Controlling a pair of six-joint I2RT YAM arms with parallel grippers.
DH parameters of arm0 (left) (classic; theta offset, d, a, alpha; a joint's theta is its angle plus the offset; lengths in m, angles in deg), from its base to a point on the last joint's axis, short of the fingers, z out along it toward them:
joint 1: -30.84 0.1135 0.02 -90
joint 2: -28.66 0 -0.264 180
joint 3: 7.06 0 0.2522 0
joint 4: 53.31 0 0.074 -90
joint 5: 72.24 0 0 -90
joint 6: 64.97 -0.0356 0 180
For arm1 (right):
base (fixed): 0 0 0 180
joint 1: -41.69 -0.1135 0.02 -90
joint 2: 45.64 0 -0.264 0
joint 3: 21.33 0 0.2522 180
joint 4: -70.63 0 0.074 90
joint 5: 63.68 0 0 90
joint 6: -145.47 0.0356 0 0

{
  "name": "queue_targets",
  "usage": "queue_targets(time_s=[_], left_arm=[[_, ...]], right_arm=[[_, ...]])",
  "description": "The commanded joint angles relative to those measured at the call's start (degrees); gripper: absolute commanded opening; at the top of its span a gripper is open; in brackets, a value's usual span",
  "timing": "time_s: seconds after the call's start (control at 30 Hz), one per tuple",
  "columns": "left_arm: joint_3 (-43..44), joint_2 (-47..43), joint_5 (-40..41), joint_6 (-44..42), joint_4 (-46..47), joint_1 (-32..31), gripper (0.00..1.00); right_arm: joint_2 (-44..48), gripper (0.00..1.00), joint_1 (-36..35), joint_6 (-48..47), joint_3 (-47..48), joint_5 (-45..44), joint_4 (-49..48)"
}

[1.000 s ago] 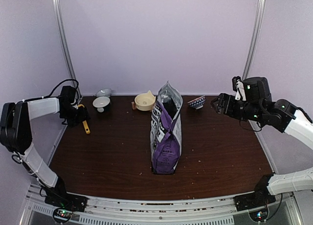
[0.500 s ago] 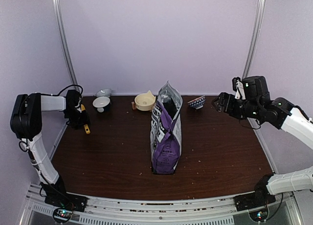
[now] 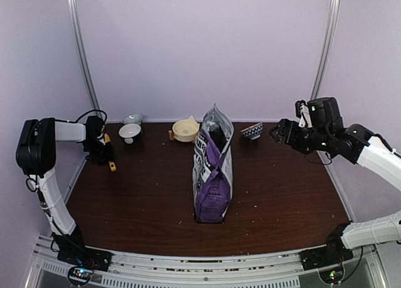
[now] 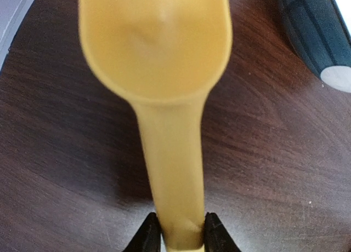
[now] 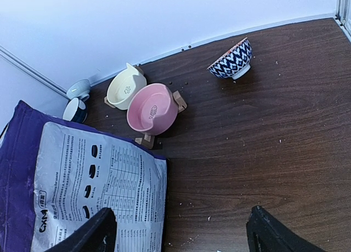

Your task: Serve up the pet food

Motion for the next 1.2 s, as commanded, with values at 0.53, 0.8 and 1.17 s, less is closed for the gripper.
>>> queue_targets(time_s=[0.53,0.8,1.17], left_arm=[[8.02,4.7,1.02,-4.73,-6.64,1.11,0.31],[10.91,6.52,-0.47,-7.75,-9.82,1.15,0.16],[1.38,-5.16,-0.4,-10.21,-6.68,1.11,0.09]], right_arm=[[0.65,0.83,0.84,0.63,0.42,0.06,-1.18],[0.68,0.83,1.12,0.42,0.42,0.28,-1.15],[3.51,0.83,1.22,-0.89,0.4,0.05,0.53]])
